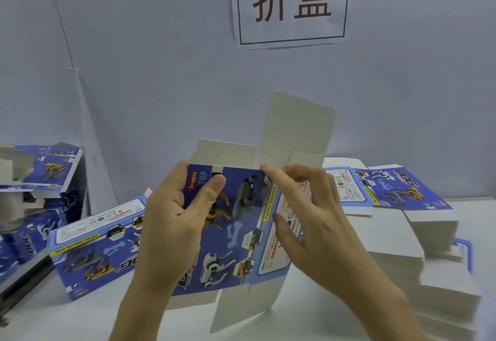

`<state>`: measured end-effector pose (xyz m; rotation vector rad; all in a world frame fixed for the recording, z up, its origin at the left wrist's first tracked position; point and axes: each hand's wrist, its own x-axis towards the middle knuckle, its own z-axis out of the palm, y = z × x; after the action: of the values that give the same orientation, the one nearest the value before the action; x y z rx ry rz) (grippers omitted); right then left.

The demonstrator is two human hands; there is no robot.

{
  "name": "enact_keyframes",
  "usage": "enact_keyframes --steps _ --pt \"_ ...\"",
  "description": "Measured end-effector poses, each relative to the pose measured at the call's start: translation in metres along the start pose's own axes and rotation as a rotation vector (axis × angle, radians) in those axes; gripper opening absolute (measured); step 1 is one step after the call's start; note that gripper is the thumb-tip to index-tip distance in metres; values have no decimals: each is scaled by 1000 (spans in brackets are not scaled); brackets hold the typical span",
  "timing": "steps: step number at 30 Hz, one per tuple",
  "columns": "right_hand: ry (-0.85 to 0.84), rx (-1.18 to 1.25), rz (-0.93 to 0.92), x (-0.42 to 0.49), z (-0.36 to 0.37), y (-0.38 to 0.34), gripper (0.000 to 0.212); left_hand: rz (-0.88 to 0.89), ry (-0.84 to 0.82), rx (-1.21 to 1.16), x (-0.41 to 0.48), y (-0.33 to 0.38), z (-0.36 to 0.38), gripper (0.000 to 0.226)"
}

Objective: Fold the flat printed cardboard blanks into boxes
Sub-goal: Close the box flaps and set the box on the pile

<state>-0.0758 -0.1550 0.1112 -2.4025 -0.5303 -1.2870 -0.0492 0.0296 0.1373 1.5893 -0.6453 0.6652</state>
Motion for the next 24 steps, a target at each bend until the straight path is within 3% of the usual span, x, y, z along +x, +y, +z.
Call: enact_keyframes --steps 3,6,8,11,14,17,20,24 --pt "76 -60 7 5 -5 -8 37 -11 -16 -26 -1 0 1 22" --pt "77 -194 -12 16 -18 -17 38 -7 -66 -42 0 -1 2 20" --pt "-102 -289 -15 33 -31 -23 48 -21 -103 -61 0 -2 4 14" --pt "-509 -381 -11 65 -43 -24 50 -60 -122 -88 0 -2 5 11" --pt "-733 -129 22 86 -52 -21 33 -130 -199 -172 3 -8 -3 24" --pt "-853 82 78 93 -60 -12 28 -334 -534 -423 7 -26 -25 72" --pt "-913 232 76 97 -62 -6 28 -558 -742 -434 3 -39 -29 106" --pt "-932 240 59 103 -55 0 36 -640 -783 -467 -4 -59 -20 93"
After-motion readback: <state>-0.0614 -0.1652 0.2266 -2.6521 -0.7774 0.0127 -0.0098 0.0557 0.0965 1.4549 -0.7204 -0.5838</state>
